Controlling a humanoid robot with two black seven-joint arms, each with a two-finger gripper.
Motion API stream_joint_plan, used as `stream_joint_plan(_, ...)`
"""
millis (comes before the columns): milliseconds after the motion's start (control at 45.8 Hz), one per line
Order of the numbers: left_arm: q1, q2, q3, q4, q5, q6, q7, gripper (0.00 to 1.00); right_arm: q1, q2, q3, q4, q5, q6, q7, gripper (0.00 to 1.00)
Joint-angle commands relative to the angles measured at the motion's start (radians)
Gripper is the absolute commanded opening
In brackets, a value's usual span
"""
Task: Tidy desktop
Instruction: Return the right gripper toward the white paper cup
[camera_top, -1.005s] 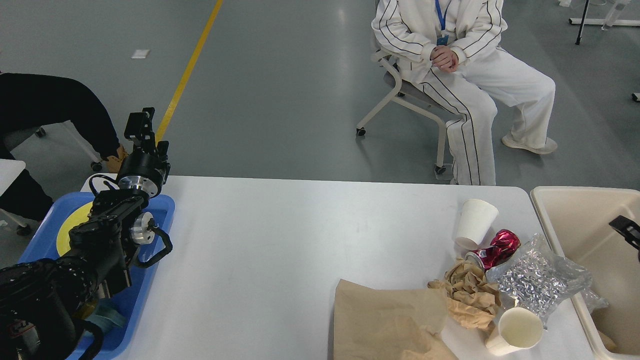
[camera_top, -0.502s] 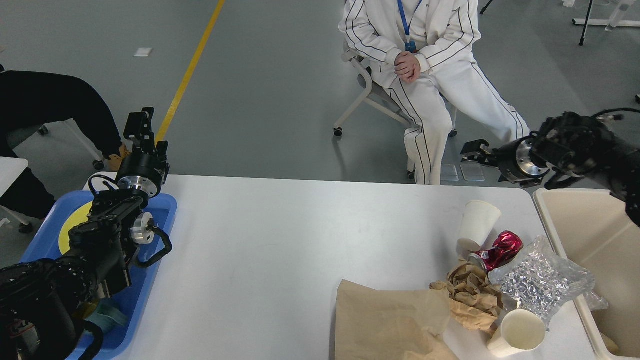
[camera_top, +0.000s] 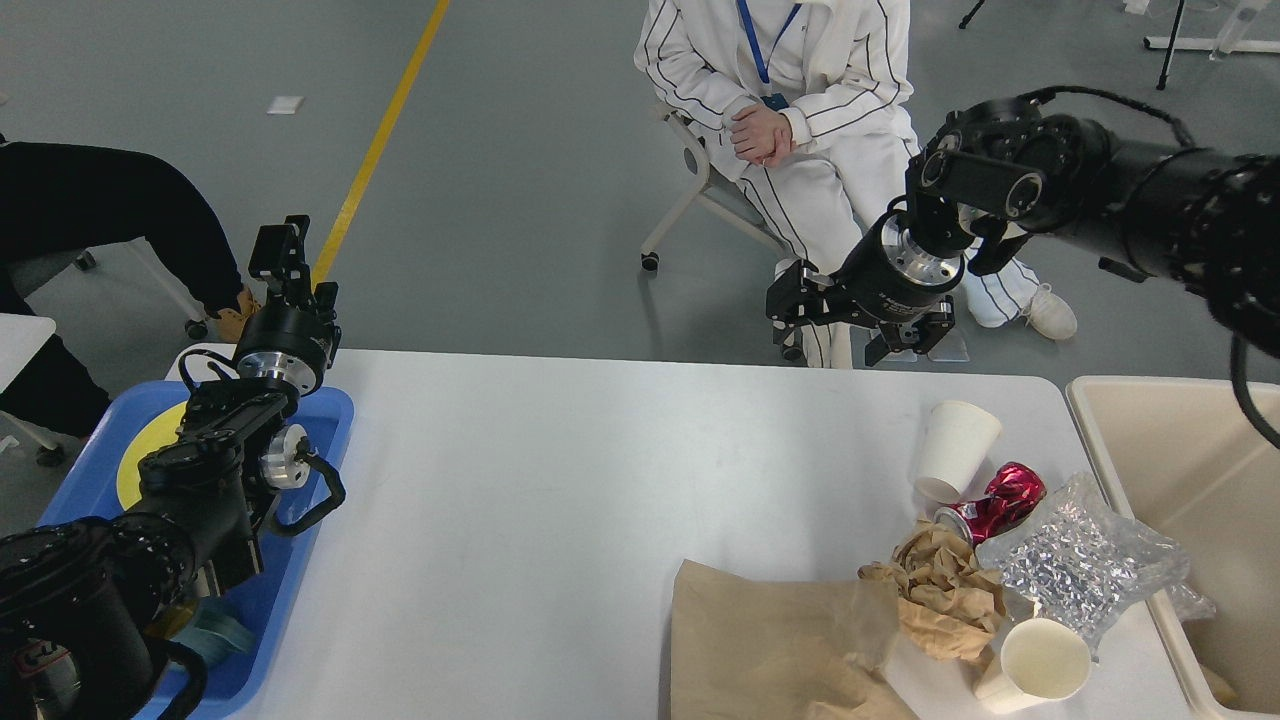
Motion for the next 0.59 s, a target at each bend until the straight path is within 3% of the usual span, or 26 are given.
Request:
stream_joint_plan(0, 0.0, 0.0, 0.0, 0.0, 0.0, 0.0, 0.0, 0.97, 0.078, -0.047, -0.007, 0.079, 0.0, 0.019, 0.001, 1.0)
stream_joint_plan(328, 0.0, 0.0, 0.0, 0.0, 0.0, 0.0, 0.0, 0.97, 0.258, -0.142, -0.127, 0.216, 0.0, 0.021, 0.001, 1.0)
stream_joint_plan(568, 0.0, 0.0, 0.0, 0.0, 0.0, 0.0, 0.0, 0.97, 0.14, -0.143, -0.127, 0.205, -0.009, -0.059, -0.001, 1.0)
